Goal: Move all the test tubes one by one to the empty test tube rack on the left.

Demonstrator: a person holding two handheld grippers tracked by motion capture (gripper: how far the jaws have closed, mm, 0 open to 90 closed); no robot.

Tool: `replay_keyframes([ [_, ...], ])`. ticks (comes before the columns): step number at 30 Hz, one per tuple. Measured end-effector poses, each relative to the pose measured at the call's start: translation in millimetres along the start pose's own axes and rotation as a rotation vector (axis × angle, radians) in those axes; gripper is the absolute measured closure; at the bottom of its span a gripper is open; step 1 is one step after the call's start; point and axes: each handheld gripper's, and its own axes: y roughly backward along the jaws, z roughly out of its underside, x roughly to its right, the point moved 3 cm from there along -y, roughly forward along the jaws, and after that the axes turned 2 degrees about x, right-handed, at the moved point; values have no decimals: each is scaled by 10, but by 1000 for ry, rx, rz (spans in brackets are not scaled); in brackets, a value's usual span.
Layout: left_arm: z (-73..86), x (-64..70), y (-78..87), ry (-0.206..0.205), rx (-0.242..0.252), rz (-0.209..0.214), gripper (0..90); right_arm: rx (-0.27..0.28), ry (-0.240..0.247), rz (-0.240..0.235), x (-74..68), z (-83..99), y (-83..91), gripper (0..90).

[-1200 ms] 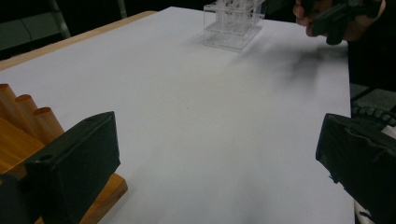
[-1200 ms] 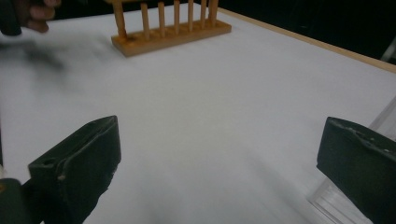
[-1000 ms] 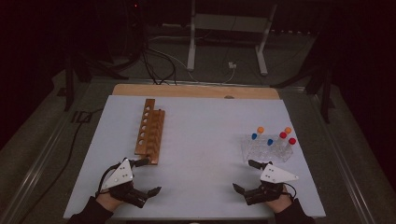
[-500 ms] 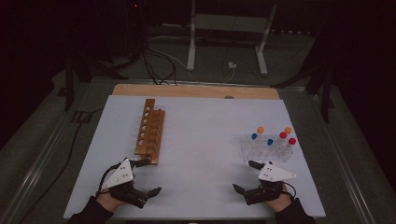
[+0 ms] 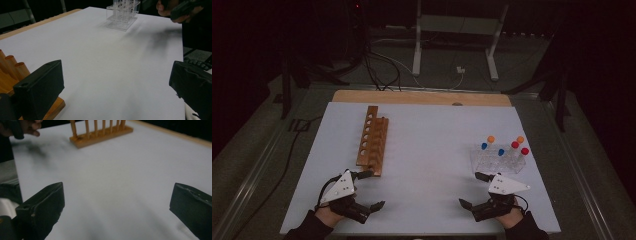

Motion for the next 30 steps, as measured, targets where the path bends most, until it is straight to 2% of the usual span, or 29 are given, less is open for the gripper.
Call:
replay_keyframes([
  [2,-1,1,-1,-2,0,-1,5,23,11,10,5,-106,44,0],
  [8,-1,2,-2,-5,-2,-1,5,55,16,57,91,-226,109,0],
  [21,-1,6,0,-5,1,4,5,64,10,156,262,-295,164,0],
  [22,-2,6,1,-6,0,3,5,62,3,181,294,-287,174,0],
  [30,-3,10,4,-5,3,6,4,55,-42,294,445,-236,238,0],
])
